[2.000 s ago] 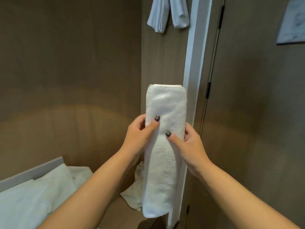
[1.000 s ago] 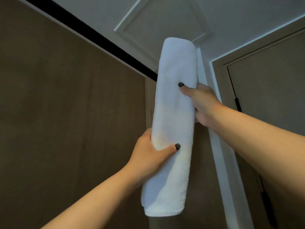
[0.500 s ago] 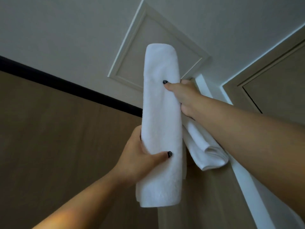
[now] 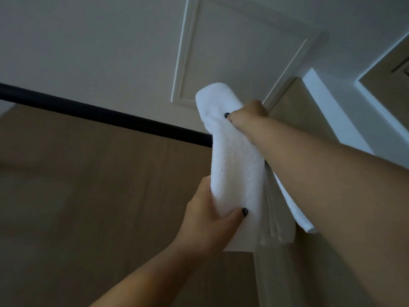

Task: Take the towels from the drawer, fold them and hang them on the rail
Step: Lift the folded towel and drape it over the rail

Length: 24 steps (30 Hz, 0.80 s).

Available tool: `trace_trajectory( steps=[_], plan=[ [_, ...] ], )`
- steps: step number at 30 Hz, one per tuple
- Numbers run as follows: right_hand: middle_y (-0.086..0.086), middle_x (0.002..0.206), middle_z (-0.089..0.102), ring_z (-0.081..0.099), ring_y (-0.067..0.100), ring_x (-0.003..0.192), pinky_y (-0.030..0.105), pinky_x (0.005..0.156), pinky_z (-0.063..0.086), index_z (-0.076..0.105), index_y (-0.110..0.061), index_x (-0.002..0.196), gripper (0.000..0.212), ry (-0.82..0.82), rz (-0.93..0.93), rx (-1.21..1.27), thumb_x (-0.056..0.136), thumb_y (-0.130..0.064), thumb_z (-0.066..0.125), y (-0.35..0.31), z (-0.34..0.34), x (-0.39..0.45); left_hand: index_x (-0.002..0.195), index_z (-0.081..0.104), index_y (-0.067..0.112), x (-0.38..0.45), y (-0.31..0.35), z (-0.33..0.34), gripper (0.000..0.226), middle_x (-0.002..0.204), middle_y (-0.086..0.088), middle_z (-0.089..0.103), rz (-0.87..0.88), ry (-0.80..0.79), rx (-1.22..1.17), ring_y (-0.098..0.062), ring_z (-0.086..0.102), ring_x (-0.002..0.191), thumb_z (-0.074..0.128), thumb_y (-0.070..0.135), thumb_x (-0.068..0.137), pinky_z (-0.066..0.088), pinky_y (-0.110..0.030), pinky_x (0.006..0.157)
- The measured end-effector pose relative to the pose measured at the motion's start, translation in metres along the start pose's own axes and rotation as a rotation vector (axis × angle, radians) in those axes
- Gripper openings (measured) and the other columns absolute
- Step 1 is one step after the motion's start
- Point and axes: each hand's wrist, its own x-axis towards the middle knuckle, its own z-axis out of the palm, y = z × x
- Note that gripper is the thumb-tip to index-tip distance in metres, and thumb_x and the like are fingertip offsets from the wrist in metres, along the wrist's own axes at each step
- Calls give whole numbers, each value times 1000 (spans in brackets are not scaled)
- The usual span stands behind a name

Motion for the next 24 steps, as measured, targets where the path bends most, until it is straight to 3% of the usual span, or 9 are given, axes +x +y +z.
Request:
trace_trajectory(
  steps=[2, 4, 7, 10, 12, 15, 19, 22, 24],
  plan=[
    [8, 135, 58, 58, 29, 120, 30, 90, 47, 57, -10, 132, 49, -65, -65, -215, 86, -20, 69, -6, 5, 3, 120, 50, 39, 1, -3, -3, 52, 108, 17, 65, 7, -7, 9, -2, 65, 97, 79, 27, 78, 61, -33, 78],
    [8, 128, 63, 61, 27, 115, 28, 88, 48, 65, -9, 121, 34, -128, -143, -361, 88, -15, 61, -12, 8, 4, 121, 50, 37, 2, -2, -4, 52, 108, 17, 65, 22, -13, 17, -2, 65, 98, 78, 29, 79, 60, -34, 79],
    [0, 86, 68, 63, 18, 75, 28, 67, 49, 71, -12, 88, 13, -343, -184, -312, 85, -21, 62, -15, 7, -1, 129, 45, 39, 3, 0, -2, 58, 113, 22, 61, 76, -25, 69, 1, 61, 104, 76, 29, 81, 57, -27, 83],
    [-5, 50, 49, 44, 13, 42, 28, 53, 36, 48, -24, 51, 30, -587, -186, -250, 77, -36, 53, -14, -1, -15, 124, 42, 39, 1, 0, 3, 51, 109, 22, 58, 93, -23, 123, 4, 59, 100, 72, 30, 84, 55, -14, 71],
    [-4, 50, 45, 42, 13, 44, 31, 56, 37, 44, -25, 51, 33, -673, -214, -228, 82, -38, 49, -14, -6, -22, 110, 43, 46, -4, -3, 4, 36, 102, 22, 59, 118, 1, 146, 10, 57, 97, 68, 38, 86, 54, -12, 66],
    [-8, 47, 53, 50, 8, 42, 31, 60, 41, 55, -25, 46, 51, -736, -269, -221, 94, -40, 47, -16, -9, -25, 104, 53, 44, -9, -4, 1, 22, 100, 21, 63, 198, 100, 58, 0, 63, 92, 46, 59, 89, 55, -18, 67],
    [-6, 55, 67, 64, 8, 49, 31, 67, 47, 69, -24, 60, 49, -744, -184, -210, 94, -54, 50, -16, -10, -27, 101, 57, 34, 8, -13, -10, 22, 112, 18, 48, 227, 374, 58, -2, 50, 106, 42, 47, 91, 46, -21, 84],
    [3, 63, 67, 64, 18, 59, 34, 73, 49, 67, -18, 68, 50, -765, -129, -170, 92, -59, 51, -17, -8, -28, 115, 52, 41, 26, -19, -17, 39, 143, 16, 24, 60, 251, 290, -16, 25, 136, 61, 59, 81, 36, -45, 110],
    [3, 62, 66, 64, 16, 56, 33, 69, 48, 68, -18, 63, 55, -774, -121, -153, 92, -61, 50, -17, -9, -29, 117, 49, 46, 33, -19, -17, 60, 152, 16, 12, 9, 112, 394, -24, 16, 143, 59, 73, 65, 27, -55, 115]
  ],
)
